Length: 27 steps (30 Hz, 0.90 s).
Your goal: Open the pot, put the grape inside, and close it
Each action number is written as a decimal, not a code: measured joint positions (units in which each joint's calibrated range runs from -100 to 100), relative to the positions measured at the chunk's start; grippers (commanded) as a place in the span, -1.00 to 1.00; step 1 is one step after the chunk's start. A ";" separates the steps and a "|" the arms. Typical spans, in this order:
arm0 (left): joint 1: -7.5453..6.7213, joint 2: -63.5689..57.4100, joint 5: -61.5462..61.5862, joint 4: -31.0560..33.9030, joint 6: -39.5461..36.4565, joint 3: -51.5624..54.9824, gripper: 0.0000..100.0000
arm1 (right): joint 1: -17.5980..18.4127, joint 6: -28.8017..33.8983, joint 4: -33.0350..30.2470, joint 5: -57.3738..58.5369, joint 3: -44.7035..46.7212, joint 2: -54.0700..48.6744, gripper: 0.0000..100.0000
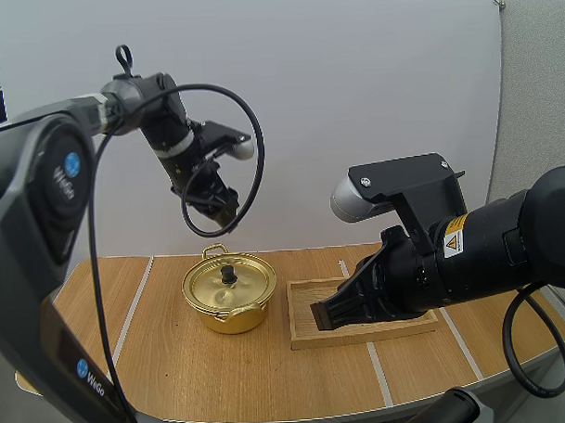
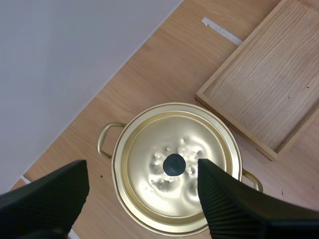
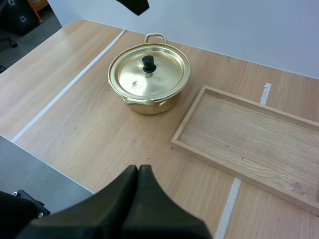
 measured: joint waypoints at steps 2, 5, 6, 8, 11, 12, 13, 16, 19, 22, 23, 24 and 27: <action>0.00 -2.16 0.37 0.00 -0.22 -0.10 1.00 | 0.00 0.00 0.00 0.00 0.00 0.00 -1.00; 0.00 -7.34 0.55 0.58 -1.43 -0.10 1.00 | 0.00 0.00 0.00 0.00 0.00 0.00 -1.00; 0.00 -8.17 0.55 0.69 -1.58 -0.10 1.00 | 0.00 0.00 0.00 0.00 0.00 0.00 -1.00; 0.00 -10.52 0.69 0.91 -2.12 0.03 1.00 | 0.00 0.00 0.00 0.00 0.00 0.00 -1.00; 0.00 -17.66 0.69 0.96 -3.31 4.79 1.00 | 0.00 0.00 0.00 0.00 0.00 0.00 -1.00; 0.00 -18.44 0.69 1.07 -3.39 5.70 1.00 | 0.00 0.00 0.00 0.00 0.00 0.00 -1.00; 0.00 -19.19 0.69 1.06 -3.50 6.64 1.00 | 0.00 0.00 0.00 0.00 0.00 0.00 -1.00; 0.00 -22.45 0.93 1.20 -3.68 10.83 1.00 | 0.00 0.00 0.00 0.00 0.00 0.00 -1.00; 0.00 -27.25 1.15 1.38 -3.82 16.84 1.00 | 0.00 0.00 0.00 0.00 0.00 0.00 -1.00; 0.00 -29.67 1.15 1.47 -3.91 19.25 1.00 | 0.00 0.00 0.00 0.00 0.00 0.00 -1.00; 0.00 -30.18 1.15 1.47 -3.91 20.18 1.00 | 0.00 0.00 0.00 0.00 0.00 0.00 -1.00; 0.00 -31.53 1.15 1.47 -3.99 21.64 1.00 | 0.00 0.00 0.00 0.00 0.00 0.00 -1.00; 0.00 -36.38 1.15 1.51 -4.40 27.09 1.00 | 0.00 0.00 0.00 0.00 0.00 0.00 -1.00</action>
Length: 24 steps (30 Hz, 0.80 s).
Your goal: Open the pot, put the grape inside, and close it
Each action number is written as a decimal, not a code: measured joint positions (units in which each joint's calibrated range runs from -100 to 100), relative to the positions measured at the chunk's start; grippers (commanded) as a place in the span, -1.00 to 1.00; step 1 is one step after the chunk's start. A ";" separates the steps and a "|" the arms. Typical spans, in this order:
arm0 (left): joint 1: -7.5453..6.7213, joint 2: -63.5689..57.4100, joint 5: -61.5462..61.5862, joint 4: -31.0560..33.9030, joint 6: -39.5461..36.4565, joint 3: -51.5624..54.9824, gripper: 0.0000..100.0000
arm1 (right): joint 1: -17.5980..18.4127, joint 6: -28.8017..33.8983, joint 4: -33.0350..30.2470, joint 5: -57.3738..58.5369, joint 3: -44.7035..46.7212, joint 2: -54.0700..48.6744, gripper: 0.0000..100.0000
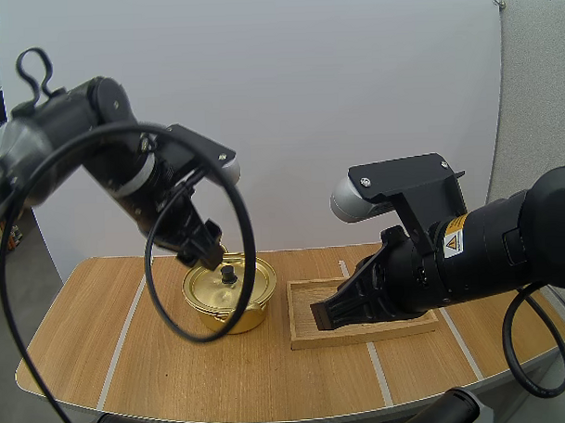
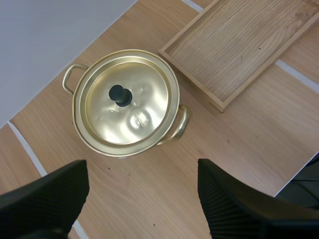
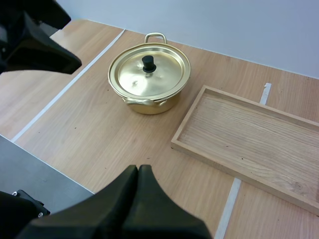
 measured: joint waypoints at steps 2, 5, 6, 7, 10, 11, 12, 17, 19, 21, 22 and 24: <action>0.00 -2.75 0.00 0.10 -0.44 2.73 1.00 | 0.00 0.00 0.00 0.00 0.00 0.00 -1.00; 0.00 -5.25 0.00 0.25 -1.21 5.11 0.64 | 0.00 0.00 0.00 0.00 0.00 0.00 -1.00; 0.00 -6.18 0.00 0.23 -1.46 6.04 0.37 | 0.00 0.00 0.00 0.00 0.00 0.00 -1.00; 0.00 -6.79 0.00 0.23 -1.73 6.68 0.12 | 0.00 0.00 0.00 0.00 0.00 0.00 -1.00; 0.00 -10.11 0.00 0.23 -2.93 11.16 -1.00 | 0.00 0.00 -0.14 0.00 0.00 0.00 -1.00; 0.00 -11.56 0.00 0.23 -3.43 12.54 -1.00 | 0.00 0.00 -0.14 0.00 0.00 0.00 -1.00; 0.00 -12.09 0.00 0.27 -3.59 12.96 -1.00 | 0.00 0.00 -0.23 0.00 0.00 0.00 -1.00; 0.00 -13.93 0.00 0.37 -3.82 15.14 -1.00 | 0.00 0.00 -0.60 0.00 0.00 0.00 -1.00; 0.00 -15.33 0.00 0.41 -3.82 16.78 -1.00 | 0.00 0.00 -0.60 0.00 0.00 0.00 -1.00; 0.00 -18.73 0.00 0.56 -3.82 19.11 -1.00 | 0.00 0.00 -0.75 0.00 0.00 0.00 -1.00; 0.00 -19.17 0.00 0.56 -3.82 19.11 -1.00 | 0.00 0.00 -0.90 0.00 0.00 0.00 -1.00; 0.00 -22.86 0.00 0.66 -3.82 20.46 -1.00 | 0.00 -0.09 -2.03 0.00 0.00 0.00 -1.00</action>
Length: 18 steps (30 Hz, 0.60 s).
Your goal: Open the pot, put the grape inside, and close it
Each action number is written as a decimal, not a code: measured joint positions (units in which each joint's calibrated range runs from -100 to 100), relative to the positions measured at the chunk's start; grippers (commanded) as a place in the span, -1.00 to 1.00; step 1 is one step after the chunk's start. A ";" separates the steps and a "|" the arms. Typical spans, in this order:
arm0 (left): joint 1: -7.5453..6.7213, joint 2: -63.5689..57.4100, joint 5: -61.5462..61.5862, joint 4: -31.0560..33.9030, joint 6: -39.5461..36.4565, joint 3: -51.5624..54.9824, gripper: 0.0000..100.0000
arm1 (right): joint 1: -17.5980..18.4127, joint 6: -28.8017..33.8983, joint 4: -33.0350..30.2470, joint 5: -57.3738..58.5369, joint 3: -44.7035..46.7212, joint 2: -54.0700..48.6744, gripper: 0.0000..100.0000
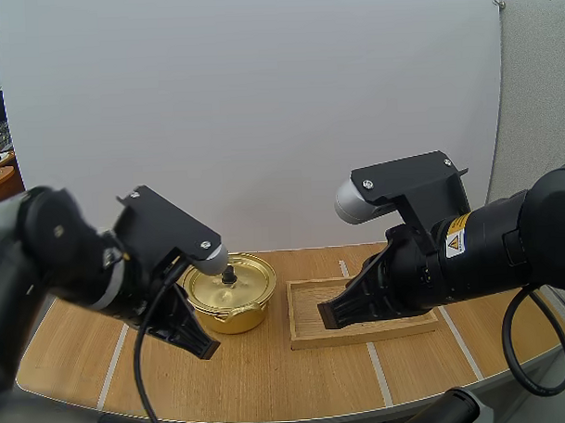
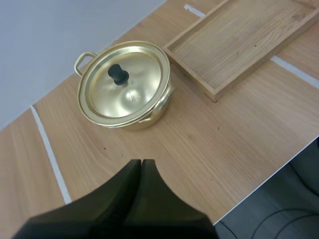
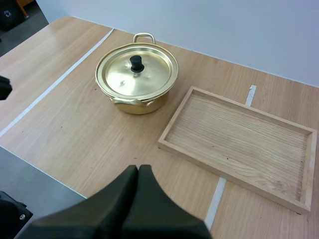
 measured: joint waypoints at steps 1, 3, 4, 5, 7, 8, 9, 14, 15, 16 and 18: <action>0.00 -0.67 0.00 0.00 0.00 0.00 -1.00 | 0.00 0.01 -0.22 0.00 0.00 0.00 -1.00; 0.09 -2.61 0.00 0.00 -0.11 0.11 -1.00 | 0.00 0.01 -0.80 0.00 0.00 -0.18 -1.00; 0.27 -4.20 0.00 0.12 -0.11 0.15 -1.00 | -0.10 0.01 -1.03 0.00 0.00 -0.31 -1.00; 0.76 -9.26 0.00 0.12 -0.21 0.27 -1.00 | -0.47 0.01 -1.01 0.00 0.00 -0.94 -1.00; 0.93 -16.86 0.00 0.21 -0.60 0.27 -1.00 | -1.31 0.01 -1.05 0.00 0.00 -2.87 -1.00; 0.93 -19.15 -0.24 0.21 -0.82 0.27 -1.00 | -1.45 0.01 -1.05 0.00 0.00 -3.28 -1.00; 0.93 -22.93 -1.42 0.21 -1.25 0.27 -1.00 | -2.13 0.01 -1.05 0.00 0.00 -5.27 -1.00; 0.93 -28.48 -3.29 0.21 -6.38 0.27 -1.00 | -3.09 0.01 -1.05 0.00 0.00 -8.70 -1.00; 0.93 -29.80 -5.92 0.21 -10.27 0.27 -1.00 | -3.09 0.01 -1.05 0.00 0.00 -9.23 -1.00; 0.93 -30.95 -7.93 0.21 -13.29 0.27 -1.00 | -3.47 0.01 -1.41 0.00 0.00 -12.02 -1.00; 0.93 -32.40 -11.98 0.21 -16.26 0.27 -1.00 | -3.66 0.01 -2.06 0.00 0.00 -14.88 -1.00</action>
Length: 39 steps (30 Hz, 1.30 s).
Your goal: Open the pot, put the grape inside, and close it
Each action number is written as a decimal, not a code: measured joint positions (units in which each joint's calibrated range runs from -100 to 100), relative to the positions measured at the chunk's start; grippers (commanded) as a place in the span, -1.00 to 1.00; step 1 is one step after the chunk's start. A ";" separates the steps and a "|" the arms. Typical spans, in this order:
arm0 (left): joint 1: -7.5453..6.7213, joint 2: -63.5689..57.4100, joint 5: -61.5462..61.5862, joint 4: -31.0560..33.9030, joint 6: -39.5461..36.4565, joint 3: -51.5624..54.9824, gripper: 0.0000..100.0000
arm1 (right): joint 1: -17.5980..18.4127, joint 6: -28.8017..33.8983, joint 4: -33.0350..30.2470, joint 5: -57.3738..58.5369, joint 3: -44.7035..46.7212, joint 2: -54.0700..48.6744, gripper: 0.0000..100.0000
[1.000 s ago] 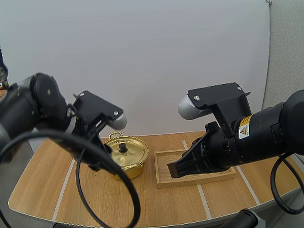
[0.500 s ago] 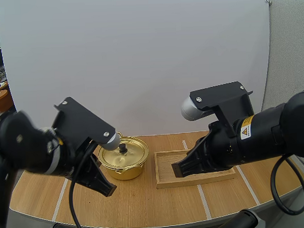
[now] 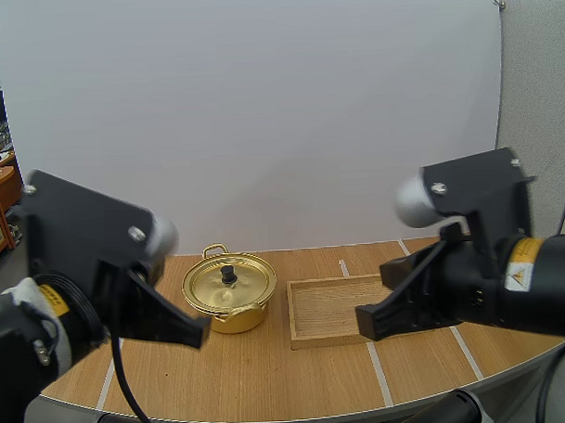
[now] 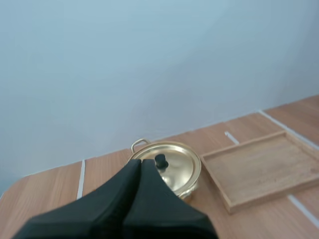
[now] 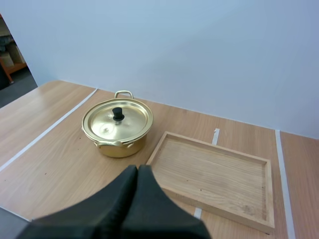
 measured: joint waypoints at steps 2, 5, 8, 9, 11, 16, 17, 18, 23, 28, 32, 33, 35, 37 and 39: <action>0.00 -0.61 -1.38 0.00 -1.25 0.00 -1.00 | -0.09 0.00 -0.22 -0.71 0.00 -2.03 -1.00; 0.16 -2.18 -7.30 0.00 -5.71 0.00 -1.00 | -0.43 -0.03 -2.03 -3.54 0.00 -2.92 -1.00; 0.24 -2.38 -12.34 0.15 -8.77 0.00 -1.00 | -1.35 -0.12 -3.17 -8.34 0.00 -2.92 -1.00; 0.33 -2.38 -12.90 0.15 -8.89 0.17 -1.00 | -2.44 -0.12 -3.82 -11.55 0.00 -2.92 -1.00; 0.87 -2.54 -14.99 0.61 -9.46 0.44 -1.00 | -3.86 -0.12 -3.82 -15.08 0.00 -2.92 -1.00; 1.61 -2.70 -16.12 1.05 -10.44 1.33 -1.00 | -6.50 -0.12 -3.82 -19.39 0.00 -2.92 -1.00; 1.80 -2.86 -17.40 1.15 -10.79 2.15 -1.00 | -6.67 -0.12 -3.82 -19.65 0.00 -2.92 -1.00; 1.80 -2.91 -17.63 1.27 -10.78 2.27 -1.00 | -6.94 -0.12 -3.82 -20.26 0.00 -2.92 -1.00; 1.89 -4.72 -48.16 2.30 -11.67 15.60 -1.00 | -10.00 -1.32 -3.82 -37.28 7.07 -2.80 -1.00; 1.89 -4.72 -61.78 2.63 -11.83 22.75 -1.00 | -10.00 -4.65 -3.82 -46.76 15.15 -2.80 -1.00; 1.89 -4.72 -69.64 2.72 -11.97 27.69 -1.00 | -10.00 -6.42 -4.22 -60.94 26.94 -2.80 -1.00; 1.89 -4.72 -71.46 2.74 -11.97 28.71 -1.00 | -10.00 -6.42 -4.34 -61.60 27.90 -2.80 -1.00; 1.89 -4.72 -75.27 2.74 -11.97 31.02 -1.00 | -10.00 -6.55 -4.34 -65.51 31.17 -2.80 -1.00; 1.89 -4.72 -80.57 2.74 -11.97 34.13 -1.00 | -10.00 -6.61 -4.48 -70.86 36.69 -2.80 -1.00; 1.89 -4.72 -84.38 2.74 -11.97 37.17 -1.00 | -10.00 -6.61 -4.61 -74.13 39.38 -2.80 -1.00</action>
